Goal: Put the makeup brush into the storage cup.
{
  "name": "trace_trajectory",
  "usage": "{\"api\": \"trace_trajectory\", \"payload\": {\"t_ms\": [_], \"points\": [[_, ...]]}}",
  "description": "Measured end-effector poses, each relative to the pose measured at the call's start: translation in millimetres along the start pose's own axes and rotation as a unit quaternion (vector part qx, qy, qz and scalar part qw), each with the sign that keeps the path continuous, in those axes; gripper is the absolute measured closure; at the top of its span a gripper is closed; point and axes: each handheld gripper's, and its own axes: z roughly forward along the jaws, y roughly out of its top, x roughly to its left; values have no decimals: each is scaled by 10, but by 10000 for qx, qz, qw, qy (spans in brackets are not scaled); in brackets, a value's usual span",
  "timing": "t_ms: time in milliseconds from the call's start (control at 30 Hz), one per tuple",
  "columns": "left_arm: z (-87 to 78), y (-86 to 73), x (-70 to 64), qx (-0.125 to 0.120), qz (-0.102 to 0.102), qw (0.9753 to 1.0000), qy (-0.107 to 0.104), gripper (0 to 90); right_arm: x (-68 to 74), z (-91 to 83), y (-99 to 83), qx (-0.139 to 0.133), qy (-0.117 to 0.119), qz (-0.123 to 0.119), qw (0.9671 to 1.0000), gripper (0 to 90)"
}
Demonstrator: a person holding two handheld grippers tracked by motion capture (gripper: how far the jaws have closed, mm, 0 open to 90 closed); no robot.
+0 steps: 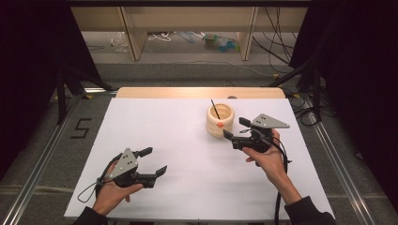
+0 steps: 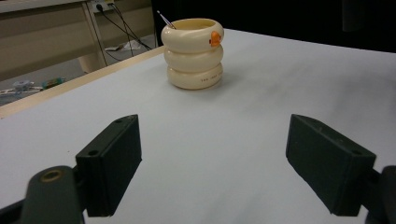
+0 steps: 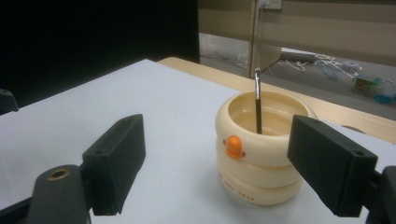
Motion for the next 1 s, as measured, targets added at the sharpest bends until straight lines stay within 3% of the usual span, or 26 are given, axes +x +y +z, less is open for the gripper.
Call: {"api": "trace_trajectory", "payload": {"t_ms": [533, 567, 600, 633, 667, 700, 800, 1000], "points": [[-6, -1, 8, -5, -34, 10000, 16, 184, 77, -144, -91, 51, 99, 130, 9999, 186], [-6, -1, 8, -5, -36, 10000, 16, 184, 64, -159, -116, 24, 9, -20, 10000, 186], [-6, -1, 8, -5, -35, 10000, 16, 184, 64, -159, -116, 24, 9, -20, 10000, 186], [-7, -1, 8, -3, -37, 10000, 13, 184, 78, -167, -126, 92, 79, 95, 9999, 186], [-7, -1, 9, -2, -35, 10000, 13, 184, 66, -175, -141, 28, 24, 15, 10000, 186], [-7, -2, 10, -4, -43, 10000, 13, 184, 83, -195, -151, 130, 88, 153, 9998, 185], [-8, -2, 13, -7, -52, 10000, 8, 184, 80, -242, -171, 64, -36, -51, 10000, 184], [-8, -3, 13, -3, -59, 10000, 7, 184, 96, -280, -230, 129, -52, -73, 9999, 171]]}}
